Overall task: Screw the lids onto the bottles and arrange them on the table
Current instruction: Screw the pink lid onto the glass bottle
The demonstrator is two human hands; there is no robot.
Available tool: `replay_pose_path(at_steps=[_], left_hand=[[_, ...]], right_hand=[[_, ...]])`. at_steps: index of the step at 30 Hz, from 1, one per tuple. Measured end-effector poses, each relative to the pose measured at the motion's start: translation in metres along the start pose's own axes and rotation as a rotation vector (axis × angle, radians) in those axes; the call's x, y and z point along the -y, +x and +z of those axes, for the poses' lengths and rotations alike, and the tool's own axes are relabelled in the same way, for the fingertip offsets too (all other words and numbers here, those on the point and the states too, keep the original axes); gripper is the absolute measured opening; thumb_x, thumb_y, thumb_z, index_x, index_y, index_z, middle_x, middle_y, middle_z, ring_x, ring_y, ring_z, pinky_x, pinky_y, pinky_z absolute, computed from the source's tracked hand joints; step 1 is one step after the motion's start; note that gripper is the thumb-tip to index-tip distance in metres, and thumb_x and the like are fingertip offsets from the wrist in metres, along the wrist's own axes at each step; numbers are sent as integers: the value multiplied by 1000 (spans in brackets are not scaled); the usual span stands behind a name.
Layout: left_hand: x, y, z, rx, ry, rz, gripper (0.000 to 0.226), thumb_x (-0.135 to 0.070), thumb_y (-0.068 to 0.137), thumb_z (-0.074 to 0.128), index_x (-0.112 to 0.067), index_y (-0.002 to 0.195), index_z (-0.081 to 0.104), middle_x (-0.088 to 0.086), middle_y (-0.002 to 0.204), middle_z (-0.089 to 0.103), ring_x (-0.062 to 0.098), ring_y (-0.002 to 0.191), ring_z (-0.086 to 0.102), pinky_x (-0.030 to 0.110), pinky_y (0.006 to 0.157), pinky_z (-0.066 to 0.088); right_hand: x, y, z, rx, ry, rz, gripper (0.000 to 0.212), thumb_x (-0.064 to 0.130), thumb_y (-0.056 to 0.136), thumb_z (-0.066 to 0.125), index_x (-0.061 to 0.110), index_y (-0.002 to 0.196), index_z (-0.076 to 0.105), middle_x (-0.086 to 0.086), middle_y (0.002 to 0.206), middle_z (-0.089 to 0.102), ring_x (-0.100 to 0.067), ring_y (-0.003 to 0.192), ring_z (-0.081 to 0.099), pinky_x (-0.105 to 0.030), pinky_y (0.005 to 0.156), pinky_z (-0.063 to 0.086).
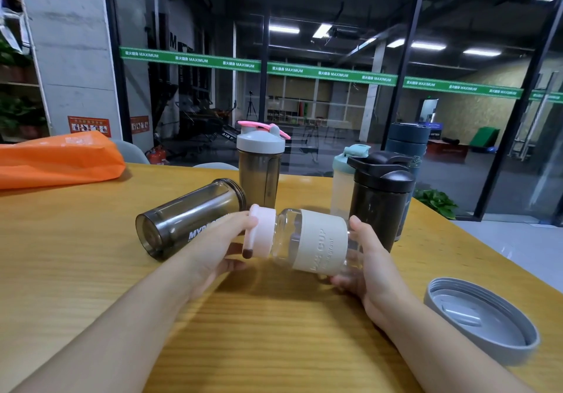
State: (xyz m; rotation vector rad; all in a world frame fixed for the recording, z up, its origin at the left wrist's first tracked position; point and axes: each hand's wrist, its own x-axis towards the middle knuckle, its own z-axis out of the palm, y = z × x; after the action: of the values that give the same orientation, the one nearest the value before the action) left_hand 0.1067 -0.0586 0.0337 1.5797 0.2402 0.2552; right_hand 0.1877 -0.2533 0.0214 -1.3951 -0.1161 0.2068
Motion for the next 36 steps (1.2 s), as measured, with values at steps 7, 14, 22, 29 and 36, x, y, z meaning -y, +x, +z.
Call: replay_pose_path(at_steps=[7,14,22,29,36], left_hand=[[-1,0,-4,74,-60,132,55,-19,63,56,-25,117,57,3,120,61,22,102,58,39,80,52],[-2,-2,0,-41,-154,269,17,-11,88,60,-18,102,68,2,101,72,14,84,65,29,69,50],[-3,3,0,-149,-144,287,18,-12,90,60,-22,105,64,4,105,68,14,94,64,26,75,49],[0,3,-1,-141,73,-94,44,-57,86,55,-15,93,68,11,93,69,29,77,64,38,70,51],[-1,1,-3,-54,103,-6,35,-40,83,58,-19,110,63,12,103,66,24,82,62,32,66,48]], right_hand=[[1,-1,1,0,-20,-2,36,50,88,54,19,106,61,-14,99,65,-30,73,62,-26,41,49],[3,-5,1,20,-8,-3,27,48,90,52,24,96,62,-11,92,66,-29,67,62,-25,40,47],[2,-6,0,43,-35,-13,26,47,90,52,25,101,61,-10,93,66,-23,58,61,-25,40,47],[0,-3,1,31,-53,-37,32,49,89,54,22,105,61,-12,96,67,-28,68,63,-26,40,48],[1,-4,1,23,-28,-27,33,49,89,54,21,104,62,-13,91,66,-31,69,61,-24,39,47]])
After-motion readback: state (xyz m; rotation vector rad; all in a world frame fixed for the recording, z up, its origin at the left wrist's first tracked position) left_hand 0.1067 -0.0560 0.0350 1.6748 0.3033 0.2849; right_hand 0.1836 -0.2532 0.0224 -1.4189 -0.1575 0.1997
